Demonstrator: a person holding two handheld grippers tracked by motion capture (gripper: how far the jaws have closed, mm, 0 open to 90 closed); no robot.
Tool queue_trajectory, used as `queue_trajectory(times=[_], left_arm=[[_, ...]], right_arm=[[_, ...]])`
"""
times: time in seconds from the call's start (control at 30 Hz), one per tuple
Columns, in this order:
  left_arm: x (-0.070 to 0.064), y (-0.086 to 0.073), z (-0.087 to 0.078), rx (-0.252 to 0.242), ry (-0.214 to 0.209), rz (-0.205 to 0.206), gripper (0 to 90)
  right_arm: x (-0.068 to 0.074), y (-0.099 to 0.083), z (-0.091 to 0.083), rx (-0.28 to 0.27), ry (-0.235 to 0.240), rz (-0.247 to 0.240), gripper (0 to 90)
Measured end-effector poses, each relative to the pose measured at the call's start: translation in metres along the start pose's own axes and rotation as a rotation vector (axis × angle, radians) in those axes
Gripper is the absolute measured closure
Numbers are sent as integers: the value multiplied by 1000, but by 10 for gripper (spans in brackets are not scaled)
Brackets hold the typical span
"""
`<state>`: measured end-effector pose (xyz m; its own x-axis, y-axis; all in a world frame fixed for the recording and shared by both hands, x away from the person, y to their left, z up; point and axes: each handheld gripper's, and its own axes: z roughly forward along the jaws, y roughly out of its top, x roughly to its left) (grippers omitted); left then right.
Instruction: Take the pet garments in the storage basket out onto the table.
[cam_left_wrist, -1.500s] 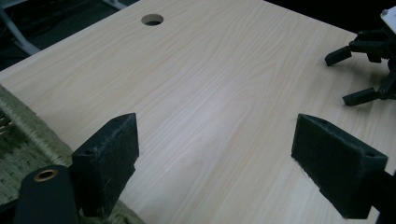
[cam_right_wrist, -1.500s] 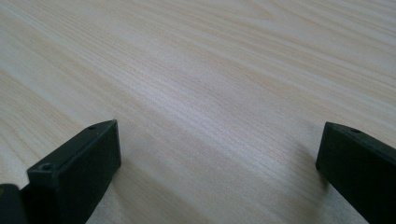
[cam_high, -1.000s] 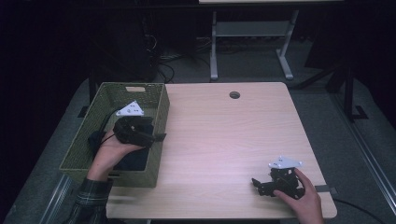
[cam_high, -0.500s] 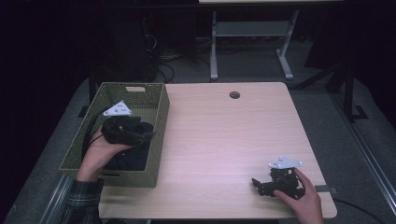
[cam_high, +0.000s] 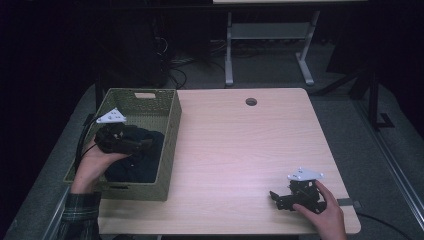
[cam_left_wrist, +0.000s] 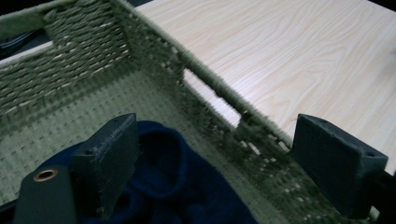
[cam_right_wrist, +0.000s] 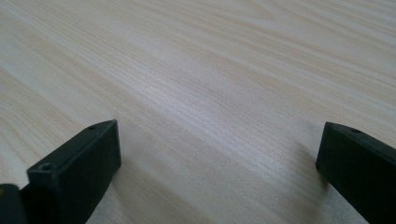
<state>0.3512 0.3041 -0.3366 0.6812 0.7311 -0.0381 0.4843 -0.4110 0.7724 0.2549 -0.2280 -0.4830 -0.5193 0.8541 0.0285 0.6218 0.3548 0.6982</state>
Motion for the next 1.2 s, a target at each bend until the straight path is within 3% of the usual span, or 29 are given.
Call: queue_trajectory(times=[0.73,0.9,1.2], left_arm=[[30,-24,19,74,51,-38,141],[36,-30,26,119,71,-38,135],[43,-41,36,144,50,-62,133]], right_arm=[[0,0,0,0,0,-1,0],[0,0,0,0,0,0,0],[0,0,0,0,0,0,0]])
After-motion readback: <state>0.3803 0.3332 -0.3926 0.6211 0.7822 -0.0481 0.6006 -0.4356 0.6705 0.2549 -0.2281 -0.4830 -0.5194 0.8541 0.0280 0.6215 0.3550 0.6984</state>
